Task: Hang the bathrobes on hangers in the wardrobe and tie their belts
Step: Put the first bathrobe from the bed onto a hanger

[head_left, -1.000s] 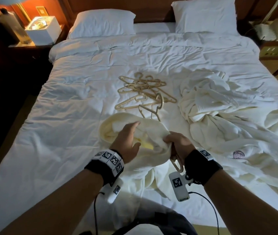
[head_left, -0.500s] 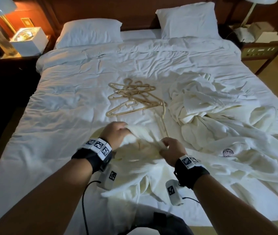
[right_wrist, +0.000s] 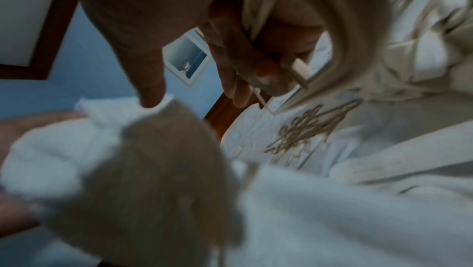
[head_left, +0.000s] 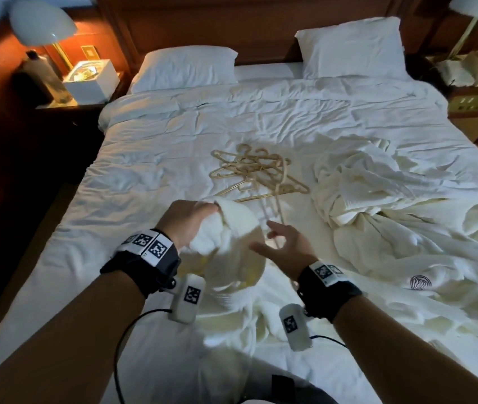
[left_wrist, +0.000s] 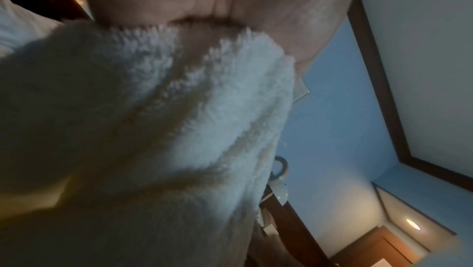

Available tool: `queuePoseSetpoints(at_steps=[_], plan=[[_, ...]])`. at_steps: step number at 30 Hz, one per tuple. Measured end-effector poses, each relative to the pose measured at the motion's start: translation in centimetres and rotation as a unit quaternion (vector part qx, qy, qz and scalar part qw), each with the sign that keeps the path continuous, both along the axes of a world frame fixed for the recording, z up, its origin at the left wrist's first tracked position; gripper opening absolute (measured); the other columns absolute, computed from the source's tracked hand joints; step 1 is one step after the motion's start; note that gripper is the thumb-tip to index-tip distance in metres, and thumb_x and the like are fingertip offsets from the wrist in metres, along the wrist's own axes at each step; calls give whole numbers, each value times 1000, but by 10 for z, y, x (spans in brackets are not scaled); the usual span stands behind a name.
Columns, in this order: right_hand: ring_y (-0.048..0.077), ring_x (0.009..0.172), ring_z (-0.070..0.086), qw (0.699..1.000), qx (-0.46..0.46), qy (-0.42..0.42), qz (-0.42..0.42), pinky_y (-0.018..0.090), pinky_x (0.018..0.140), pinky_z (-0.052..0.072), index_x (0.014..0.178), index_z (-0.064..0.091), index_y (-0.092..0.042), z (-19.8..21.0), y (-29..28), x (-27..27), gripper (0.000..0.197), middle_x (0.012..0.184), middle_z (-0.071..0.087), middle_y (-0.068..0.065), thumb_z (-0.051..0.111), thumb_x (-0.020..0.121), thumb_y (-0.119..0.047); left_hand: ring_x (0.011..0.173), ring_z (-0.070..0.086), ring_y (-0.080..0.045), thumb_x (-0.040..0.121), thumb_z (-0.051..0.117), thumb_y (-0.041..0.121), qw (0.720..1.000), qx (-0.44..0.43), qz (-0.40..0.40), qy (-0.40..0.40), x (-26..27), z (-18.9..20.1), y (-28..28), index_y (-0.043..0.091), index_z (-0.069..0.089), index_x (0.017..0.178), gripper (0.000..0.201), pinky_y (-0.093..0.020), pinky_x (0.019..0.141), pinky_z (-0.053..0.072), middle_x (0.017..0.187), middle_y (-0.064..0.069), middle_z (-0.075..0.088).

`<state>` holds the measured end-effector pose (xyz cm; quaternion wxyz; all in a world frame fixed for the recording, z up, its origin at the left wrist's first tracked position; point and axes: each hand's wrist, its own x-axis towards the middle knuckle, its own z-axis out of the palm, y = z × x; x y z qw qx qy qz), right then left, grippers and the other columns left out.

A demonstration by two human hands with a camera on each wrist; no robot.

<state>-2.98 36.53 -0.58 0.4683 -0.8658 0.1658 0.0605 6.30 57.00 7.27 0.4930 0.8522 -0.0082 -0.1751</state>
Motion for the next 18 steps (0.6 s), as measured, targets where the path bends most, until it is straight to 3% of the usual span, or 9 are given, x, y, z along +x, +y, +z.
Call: queuePoseSetpoints(at_steps=[2,5,7,10,12,15,18], plan=[[15,94,63,998,-25,21,47,29,80,48,109,68,-21,-5,16,6,68,102,68,-4,66,65,-72,66,64,-33,66,63,44,1000,-11,8,-12,-3,3,-4,9,70,68,36,-37,59,44,79,-24,68],[26,89,62,993,-67,49,78,28,70,41,91,67,-14,-8,15,15,29,90,68,5,57,90,-41,71,62,-29,74,64,42,998,14,36,-58,7,9,5,10,66,71,32,-42,69,52,79,-20,67],[26,79,56,995,-73,30,59,29,67,36,75,57,-18,-1,0,19,33,75,59,1,47,98,-39,71,62,-25,81,68,31,994,7,81,-79,18,10,21,12,67,74,20,-36,68,50,73,-9,67],[24,78,53,995,-83,-52,24,28,66,33,86,61,-11,21,-23,27,35,79,58,5,41,102,-35,69,62,-24,81,72,26,991,12,94,-95,23,6,41,11,69,75,16,-28,63,45,73,-9,69],[22,75,54,993,-59,-97,2,29,66,38,88,64,-12,39,-35,35,34,79,60,5,43,101,-34,71,62,-27,83,70,31,988,64,53,-128,22,2,46,7,68,76,25,-30,66,44,76,-15,69],[16,66,56,993,-27,-111,1,29,63,43,77,64,-19,61,-48,43,38,67,60,-5,45,97,-46,82,62,-30,90,58,42,964,198,0,-178,22,-2,46,11,65,78,33,-31,70,42,80,-11,66],[12,58,53,994,9,-103,20,28,58,42,72,64,-25,73,-43,42,38,59,57,-8,47,94,-51,98,60,-32,86,52,52,929,310,-75,-188,24,-10,39,17,62,98,38,-33,78,45,103,-12,65]])
